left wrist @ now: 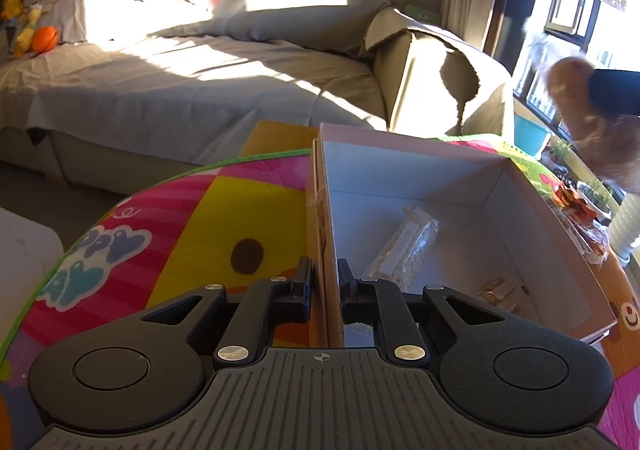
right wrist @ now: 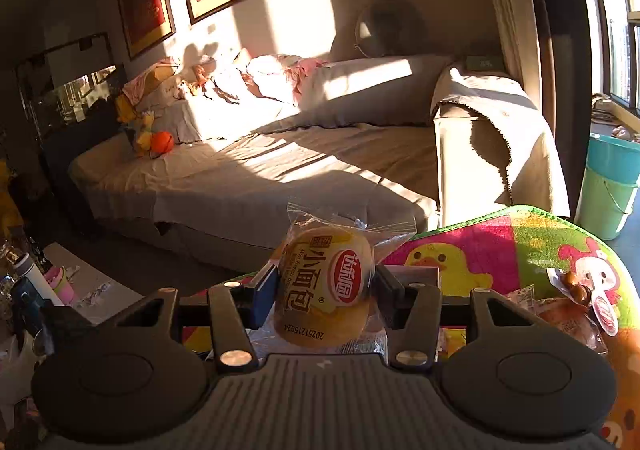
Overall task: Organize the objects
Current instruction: 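Drop the bread bun packet into the pink box, then grasp the red-lidded egg tray by its lid tab with the right gripper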
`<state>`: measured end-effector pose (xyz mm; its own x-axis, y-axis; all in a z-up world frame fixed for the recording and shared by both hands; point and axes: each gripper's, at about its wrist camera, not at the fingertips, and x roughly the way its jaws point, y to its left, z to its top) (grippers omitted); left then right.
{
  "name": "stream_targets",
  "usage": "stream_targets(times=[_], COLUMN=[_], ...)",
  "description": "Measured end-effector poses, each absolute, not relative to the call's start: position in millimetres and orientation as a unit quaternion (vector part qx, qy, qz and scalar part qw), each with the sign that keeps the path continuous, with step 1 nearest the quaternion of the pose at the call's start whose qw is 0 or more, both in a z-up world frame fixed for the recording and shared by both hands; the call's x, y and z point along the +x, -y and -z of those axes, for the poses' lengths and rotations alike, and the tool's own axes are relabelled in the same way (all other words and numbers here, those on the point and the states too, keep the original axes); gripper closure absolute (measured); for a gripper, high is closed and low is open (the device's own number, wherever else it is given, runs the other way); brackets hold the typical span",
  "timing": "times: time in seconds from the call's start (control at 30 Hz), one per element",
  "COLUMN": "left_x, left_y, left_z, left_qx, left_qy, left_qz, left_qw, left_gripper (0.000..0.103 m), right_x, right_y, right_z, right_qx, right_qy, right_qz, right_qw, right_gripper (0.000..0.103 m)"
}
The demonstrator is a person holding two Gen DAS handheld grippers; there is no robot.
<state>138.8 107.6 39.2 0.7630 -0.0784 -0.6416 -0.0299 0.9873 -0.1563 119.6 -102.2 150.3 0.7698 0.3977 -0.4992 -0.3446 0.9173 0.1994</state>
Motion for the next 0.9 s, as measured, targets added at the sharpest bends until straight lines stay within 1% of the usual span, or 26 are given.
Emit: stream_targets(times=[0.07,0.2,0.27,0.33,0.53,0.6,0.63,0.73,0.8,0.9], left_x=[137,136,137,136,134,134,134,134,136,136], left_y=[-107,-110,-110,-110,-111,-111,-111,-109,-109,-107], left_z=[-39,-39,-39,-38,-37,-37,-37,-37,-38,-39], left_qx=[-0.078,-0.085,-0.087,-0.088,-0.088,-0.088,-0.088,-0.086,-0.082,-0.074], left_qy=[-0.345,-0.344,-0.343,-0.340,-0.339,-0.339,-0.340,-0.341,-0.343,-0.346], left_qz=[0.015,0.020,0.019,0.018,0.022,0.021,0.021,0.017,0.016,0.013], left_qw=[0.935,0.935,0.935,0.936,0.936,0.936,0.936,0.936,0.936,0.935], left_gripper=[0.088,0.087,0.087,0.087,0.087,0.087,0.087,0.087,0.088,0.088], right_x=[126,116,112,110,120,125,132,160,190,229], right_y=[99,117,136,158,235,255,268,304,327,353], right_z=[-144,-140,-136,-131,-98,-91,-89,-85,-77,-56], right_qx=[0.048,0.038,0.035,0.036,0.057,0.062,0.072,0.123,0.171,0.249], right_qy=[-0.288,-0.287,-0.289,-0.295,-0.333,-0.335,-0.333,-0.328,-0.333,-0.341], right_qz=[-0.190,-0.177,-0.158,-0.131,-0.031,-0.007,0.006,0.035,0.055,0.071], right_qw=[0.938,0.941,0.943,0.946,0.941,0.940,0.940,0.936,0.926,0.904], right_gripper=[0.047,0.047,0.043,0.042,0.042,0.042,0.041,0.034,0.031,0.025])
